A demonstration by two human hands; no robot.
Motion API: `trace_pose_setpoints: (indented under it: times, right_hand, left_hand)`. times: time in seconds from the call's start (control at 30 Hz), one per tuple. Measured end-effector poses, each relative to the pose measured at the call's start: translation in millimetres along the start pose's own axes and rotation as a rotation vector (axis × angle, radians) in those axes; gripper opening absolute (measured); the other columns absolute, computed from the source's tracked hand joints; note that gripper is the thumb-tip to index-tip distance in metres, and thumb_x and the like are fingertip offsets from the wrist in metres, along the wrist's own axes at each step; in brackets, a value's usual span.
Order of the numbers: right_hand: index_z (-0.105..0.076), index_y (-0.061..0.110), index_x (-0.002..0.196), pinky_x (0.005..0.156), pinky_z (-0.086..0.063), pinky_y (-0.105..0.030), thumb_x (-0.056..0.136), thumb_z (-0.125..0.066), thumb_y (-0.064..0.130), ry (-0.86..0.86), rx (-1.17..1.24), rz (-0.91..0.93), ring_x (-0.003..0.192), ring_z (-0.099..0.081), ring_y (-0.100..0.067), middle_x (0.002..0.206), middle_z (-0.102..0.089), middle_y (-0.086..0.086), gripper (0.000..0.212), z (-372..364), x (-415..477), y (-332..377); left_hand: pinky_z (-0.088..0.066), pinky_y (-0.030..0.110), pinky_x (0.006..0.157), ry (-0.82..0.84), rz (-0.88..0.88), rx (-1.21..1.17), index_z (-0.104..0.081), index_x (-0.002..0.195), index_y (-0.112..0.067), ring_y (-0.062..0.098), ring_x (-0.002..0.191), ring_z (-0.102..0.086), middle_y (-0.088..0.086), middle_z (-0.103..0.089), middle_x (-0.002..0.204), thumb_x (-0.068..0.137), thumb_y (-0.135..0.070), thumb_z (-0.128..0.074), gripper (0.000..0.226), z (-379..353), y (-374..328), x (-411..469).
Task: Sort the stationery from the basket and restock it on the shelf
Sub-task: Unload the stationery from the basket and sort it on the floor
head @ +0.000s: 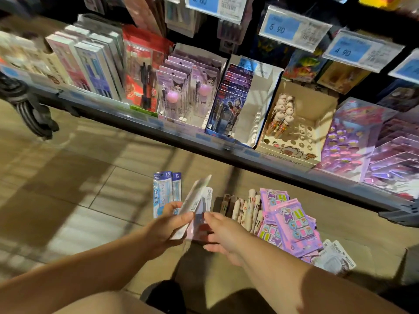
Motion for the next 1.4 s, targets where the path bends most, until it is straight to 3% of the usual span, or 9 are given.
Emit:
trace_pose_setpoints:
  times: [0.13,0.3,0.4,0.5,0.6,0.8,1.13,1.3,1.4]
  right_hand:
    - [-0.061,0.024,0.114,0.08,-0.054,-0.03,0.1,-0.049,0.035,0.022,0.21,0.003,0.092,-0.068,-0.014,0.106,-0.072,0.002,0.021,9,-3,2]
    - [-0.059,0.02,0.122,0.108,-0.04,-0.049,0.095,-0.058,0.031,0.06,0.387,0.004,0.116,-0.061,-0.026,0.116,-0.071,-0.005,0.029,17,1,-5]
    - [-0.059,0.018,0.121,0.105,-0.044,-0.048,0.091,-0.064,0.027,0.046,0.451,0.006,0.113,-0.063,-0.027,0.113,-0.071,-0.008,0.031,23,3,-6]
    - [-0.062,0.015,0.115,0.091,-0.053,-0.043,0.09,-0.066,0.027,0.003,0.399,0.011,0.104,-0.066,-0.025,0.105,-0.073,-0.007,0.028,30,2,-6]
    - [-0.059,0.015,0.113,0.078,-0.056,-0.037,0.09,-0.067,0.031,-0.069,0.315,0.013,0.102,-0.066,-0.023,0.106,-0.072,-0.005,0.029,35,2,-7]
    - [-0.05,0.019,0.124,0.093,-0.052,-0.037,0.099,-0.053,0.031,-0.113,0.164,0.046,0.107,-0.062,-0.021,0.115,-0.065,-0.001,0.028,36,6,-1]
    - [-0.039,0.007,0.142,0.104,-0.042,-0.04,0.103,-0.045,0.018,-0.079,0.219,0.047,0.133,-0.046,-0.033,0.145,-0.046,-0.019,0.041,46,-1,7]
    - [-0.043,0.008,0.139,0.092,-0.049,-0.033,0.102,-0.047,0.023,-0.167,0.239,0.047,0.109,-0.058,-0.02,0.134,-0.056,-0.011,0.04,79,-18,-8]
    - [-0.046,0.008,0.137,0.089,-0.05,-0.032,0.103,-0.045,0.023,-0.231,0.285,0.052,0.106,-0.058,-0.021,0.123,-0.058,-0.01,0.037,105,-29,-19]
  left_hand:
    - [-0.031,0.02,0.041,0.186,0.119,0.032,-0.049,0.112,-0.015,0.011,0.046,-0.042,0.006,-0.054,0.076,0.061,-0.04,-0.078,0.064,-26,12,-6]
    - [-0.031,0.02,0.045,0.24,0.14,0.157,-0.054,0.106,-0.017,0.012,0.051,-0.046,0.003,-0.055,0.075,0.065,-0.045,-0.078,0.056,-37,5,-9]
    - [-0.042,0.022,0.055,0.267,0.177,0.238,-0.06,0.114,-0.019,0.015,0.069,-0.06,0.004,-0.065,0.086,0.081,-0.048,-0.068,0.044,-43,8,-11]
    - [-0.053,0.03,0.067,0.277,0.224,0.227,-0.066,0.114,-0.013,0.021,0.088,-0.063,0.013,-0.066,0.104,0.071,-0.05,-0.066,0.057,-44,20,-10]
    - [-0.057,0.032,0.072,0.223,0.145,0.34,-0.066,0.115,-0.019,0.022,0.096,-0.063,0.013,-0.067,0.112,0.076,-0.051,-0.06,0.051,-42,23,-7]
    - [-0.052,0.047,0.097,-0.087,0.002,0.547,-0.063,0.112,-0.025,0.024,0.108,-0.061,0.006,-0.065,0.114,0.099,-0.025,-0.053,0.016,-8,14,18]
    - [-0.058,0.038,0.07,-0.354,0.116,0.471,-0.064,0.095,-0.011,0.03,0.104,-0.06,0.017,-0.062,0.114,0.09,-0.005,-0.061,0.008,37,34,64]
    - [-0.058,0.045,0.084,-0.43,0.072,0.694,-0.065,0.102,-0.008,0.033,0.095,-0.066,0.017,-0.066,0.102,0.086,-0.011,-0.069,0.017,40,19,91]
    - [-0.052,0.034,0.084,-0.473,-0.011,1.178,-0.059,0.11,-0.011,0.03,0.103,-0.062,0.01,-0.062,0.11,0.092,-0.022,-0.062,0.022,19,-2,89]
Point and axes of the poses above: each hand's wrist, its own x-axis towards the middle knuckle, its own z-axis out of the back of the hand, y = z × x, the point moved 7 cm from there along x, towards the middle knuckle
